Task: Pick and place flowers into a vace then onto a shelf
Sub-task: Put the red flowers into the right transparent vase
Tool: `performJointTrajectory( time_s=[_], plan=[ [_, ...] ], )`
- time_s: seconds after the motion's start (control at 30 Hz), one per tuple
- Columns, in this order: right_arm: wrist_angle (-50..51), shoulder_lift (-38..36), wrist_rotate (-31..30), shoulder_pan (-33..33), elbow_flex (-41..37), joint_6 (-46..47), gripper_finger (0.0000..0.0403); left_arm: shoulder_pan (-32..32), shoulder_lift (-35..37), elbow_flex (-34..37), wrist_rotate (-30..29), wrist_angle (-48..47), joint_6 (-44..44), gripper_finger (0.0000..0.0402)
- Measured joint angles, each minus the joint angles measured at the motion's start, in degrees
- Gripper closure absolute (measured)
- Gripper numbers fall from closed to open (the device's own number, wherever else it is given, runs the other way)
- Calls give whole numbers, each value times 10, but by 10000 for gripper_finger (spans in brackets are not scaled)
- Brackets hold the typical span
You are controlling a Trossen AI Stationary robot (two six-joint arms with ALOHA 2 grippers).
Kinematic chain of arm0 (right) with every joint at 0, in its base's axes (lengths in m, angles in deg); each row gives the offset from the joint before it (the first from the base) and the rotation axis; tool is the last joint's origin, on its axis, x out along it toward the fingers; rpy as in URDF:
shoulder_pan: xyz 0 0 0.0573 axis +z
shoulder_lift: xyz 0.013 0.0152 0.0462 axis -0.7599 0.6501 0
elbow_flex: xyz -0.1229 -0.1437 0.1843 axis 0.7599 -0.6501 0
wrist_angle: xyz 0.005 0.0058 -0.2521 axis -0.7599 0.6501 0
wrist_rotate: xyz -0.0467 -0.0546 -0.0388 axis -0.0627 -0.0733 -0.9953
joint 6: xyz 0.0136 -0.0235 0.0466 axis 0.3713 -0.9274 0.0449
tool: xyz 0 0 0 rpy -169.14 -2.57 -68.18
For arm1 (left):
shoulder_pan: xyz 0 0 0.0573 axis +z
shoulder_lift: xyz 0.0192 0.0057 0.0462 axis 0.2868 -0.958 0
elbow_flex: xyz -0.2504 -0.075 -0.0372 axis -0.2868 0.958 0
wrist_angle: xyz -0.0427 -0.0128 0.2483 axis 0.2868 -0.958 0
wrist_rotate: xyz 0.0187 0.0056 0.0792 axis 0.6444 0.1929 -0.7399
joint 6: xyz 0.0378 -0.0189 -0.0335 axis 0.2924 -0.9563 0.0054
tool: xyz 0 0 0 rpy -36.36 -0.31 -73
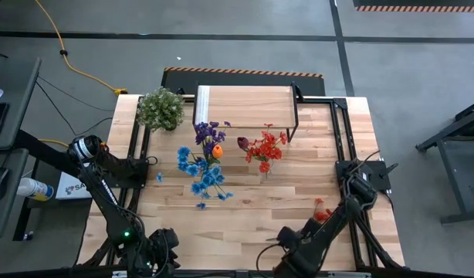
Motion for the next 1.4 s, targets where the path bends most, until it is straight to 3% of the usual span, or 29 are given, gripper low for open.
performJointTrajectory(
  time_s=[0.37, 0.77, 1.13, 1.4],
  plan=[
    [0, 0, 23, 17, 0, -86, 194, 0, 0, 0, -2, 0, -16, 195],
    [0, 0, -6, 18, 0, -154, 194, 0, 0, 0, -9, 24, -17, 195],
    [0, 0, -95, 56, 0, -246, 195, 0, 0, 0, -10, 26, -17, 195],
    [-24, 0, -98, 65, 0, -262, 211, 0, 0, 0, -32, 26, -16, 195]
  ],
)
